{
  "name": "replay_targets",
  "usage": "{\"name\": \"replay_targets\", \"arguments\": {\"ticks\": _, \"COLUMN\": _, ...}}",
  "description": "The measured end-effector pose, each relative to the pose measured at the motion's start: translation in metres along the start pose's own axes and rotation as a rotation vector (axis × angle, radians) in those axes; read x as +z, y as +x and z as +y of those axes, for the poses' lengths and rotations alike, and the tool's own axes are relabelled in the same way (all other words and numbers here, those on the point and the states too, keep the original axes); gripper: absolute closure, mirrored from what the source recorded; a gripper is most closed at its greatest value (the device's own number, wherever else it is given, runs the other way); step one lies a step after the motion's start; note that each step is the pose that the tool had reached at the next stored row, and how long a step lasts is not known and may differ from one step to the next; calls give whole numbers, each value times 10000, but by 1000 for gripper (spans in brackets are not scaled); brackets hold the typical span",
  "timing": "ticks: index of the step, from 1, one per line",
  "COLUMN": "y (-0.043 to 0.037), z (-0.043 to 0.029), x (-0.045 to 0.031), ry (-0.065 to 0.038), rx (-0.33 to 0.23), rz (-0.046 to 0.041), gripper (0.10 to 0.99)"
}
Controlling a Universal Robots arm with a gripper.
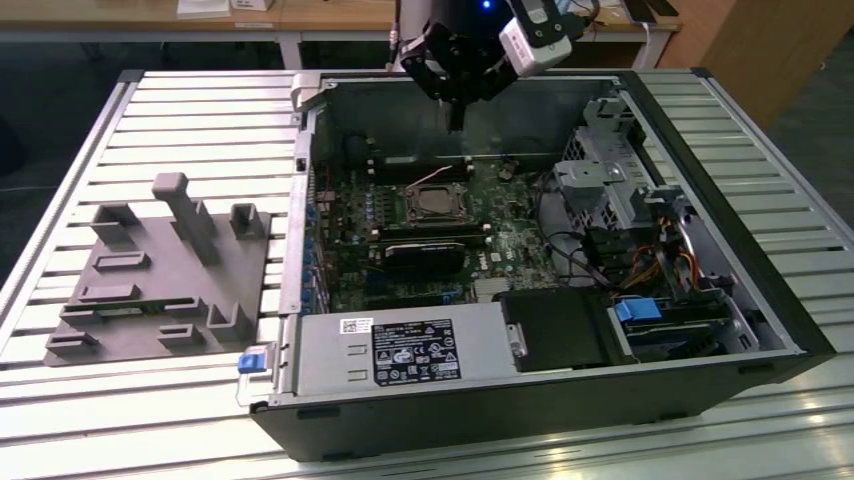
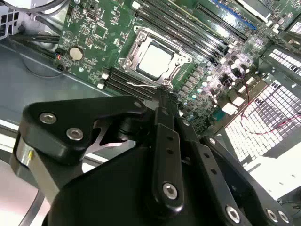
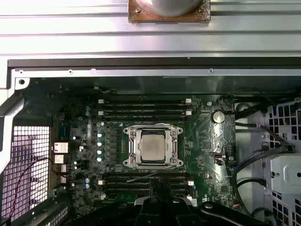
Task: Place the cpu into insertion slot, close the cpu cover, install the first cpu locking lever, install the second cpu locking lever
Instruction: 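Install the first cpu locking lever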
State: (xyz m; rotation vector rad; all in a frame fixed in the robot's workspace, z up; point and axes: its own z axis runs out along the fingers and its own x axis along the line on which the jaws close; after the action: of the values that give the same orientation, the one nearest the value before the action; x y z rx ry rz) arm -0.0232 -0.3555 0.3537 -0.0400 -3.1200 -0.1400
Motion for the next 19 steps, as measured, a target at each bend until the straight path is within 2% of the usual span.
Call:
{"name": "replay_targets", "arguments": {"ticks": 1, "y": -1, "z": -3, "x": 33, "ry": 3, "rx": 0, "rz": 0, "gripper": 980}}
{"name": "replay_targets", "arguments": {"ticks": 16, "y": -1, "z": 1, "x": 48, "ry": 22, "rx": 1, "rz": -1, "gripper": 980}}
{"name": "replay_targets", "arguments": {"ticks": 19, "y": -1, "z": 20, "x": 84, "ry": 24, "rx": 1, "rz": -1, "gripper": 980}}
